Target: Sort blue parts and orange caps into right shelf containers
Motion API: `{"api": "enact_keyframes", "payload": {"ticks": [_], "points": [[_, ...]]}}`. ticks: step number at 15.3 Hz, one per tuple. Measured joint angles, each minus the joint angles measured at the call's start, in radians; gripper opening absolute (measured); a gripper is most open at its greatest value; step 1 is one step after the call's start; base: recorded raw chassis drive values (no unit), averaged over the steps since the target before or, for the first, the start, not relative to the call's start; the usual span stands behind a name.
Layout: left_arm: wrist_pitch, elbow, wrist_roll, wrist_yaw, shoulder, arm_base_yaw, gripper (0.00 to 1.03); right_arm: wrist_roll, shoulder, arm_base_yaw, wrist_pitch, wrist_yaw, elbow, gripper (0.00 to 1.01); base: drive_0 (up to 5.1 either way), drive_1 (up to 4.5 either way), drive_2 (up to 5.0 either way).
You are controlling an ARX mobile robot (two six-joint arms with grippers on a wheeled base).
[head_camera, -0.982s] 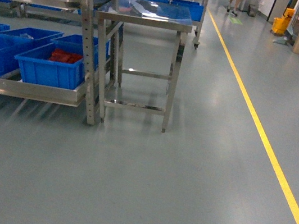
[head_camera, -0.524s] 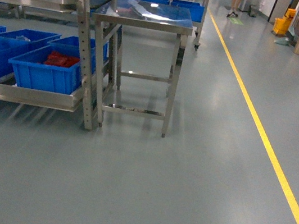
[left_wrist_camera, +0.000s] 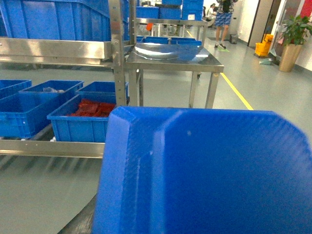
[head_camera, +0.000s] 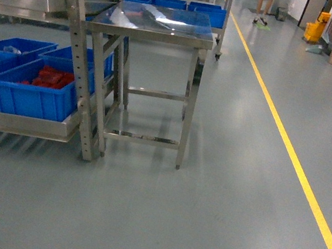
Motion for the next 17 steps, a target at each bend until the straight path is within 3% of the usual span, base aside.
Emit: {"api": "enact_keyframes", "payload": {"ticks": [17], "points": [[0.000,0.000,0.000,0.000,0.000,0.000,0.42,0.000,0.000,0.000,-0.003,0.000,0.000,0.44,0.1,4.23,-4.1]]}}
